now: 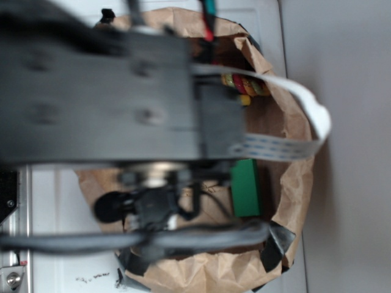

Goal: Grab the pink bunny.

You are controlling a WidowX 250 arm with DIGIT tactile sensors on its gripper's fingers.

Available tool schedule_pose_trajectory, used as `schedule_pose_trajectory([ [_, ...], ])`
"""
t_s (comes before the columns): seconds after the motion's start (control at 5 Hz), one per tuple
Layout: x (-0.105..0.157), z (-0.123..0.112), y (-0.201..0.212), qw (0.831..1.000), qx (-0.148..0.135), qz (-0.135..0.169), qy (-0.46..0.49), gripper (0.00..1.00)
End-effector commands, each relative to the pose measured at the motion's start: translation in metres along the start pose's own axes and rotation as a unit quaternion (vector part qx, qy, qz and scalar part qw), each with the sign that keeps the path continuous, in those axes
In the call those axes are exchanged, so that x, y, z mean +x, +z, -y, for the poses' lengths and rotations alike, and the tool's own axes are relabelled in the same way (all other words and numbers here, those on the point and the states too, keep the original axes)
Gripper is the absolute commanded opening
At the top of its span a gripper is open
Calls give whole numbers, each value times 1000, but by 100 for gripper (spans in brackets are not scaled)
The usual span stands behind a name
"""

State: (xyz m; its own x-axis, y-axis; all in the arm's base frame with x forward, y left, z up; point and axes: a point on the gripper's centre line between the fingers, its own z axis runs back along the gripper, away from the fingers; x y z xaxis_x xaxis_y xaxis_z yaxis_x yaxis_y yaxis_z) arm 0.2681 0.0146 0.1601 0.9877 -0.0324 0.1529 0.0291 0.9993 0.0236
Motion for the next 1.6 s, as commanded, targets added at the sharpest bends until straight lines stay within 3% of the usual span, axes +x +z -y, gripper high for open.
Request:
schedule_pose_trajectory([
  [0.0, -11, -31, -39, 1000, -8, 8, 3, 100],
  [0.6, -22, -7, -91, 999, -24, -4, 24, 100],
  [0.8, -15, -3, -119, 999, -3, -23, 23, 100],
  [1.2, 8, -21, -142, 998, 44, -52, 15, 100],
  [1.4, 11, -22, -141, 998, 38, -52, 22, 98],
])
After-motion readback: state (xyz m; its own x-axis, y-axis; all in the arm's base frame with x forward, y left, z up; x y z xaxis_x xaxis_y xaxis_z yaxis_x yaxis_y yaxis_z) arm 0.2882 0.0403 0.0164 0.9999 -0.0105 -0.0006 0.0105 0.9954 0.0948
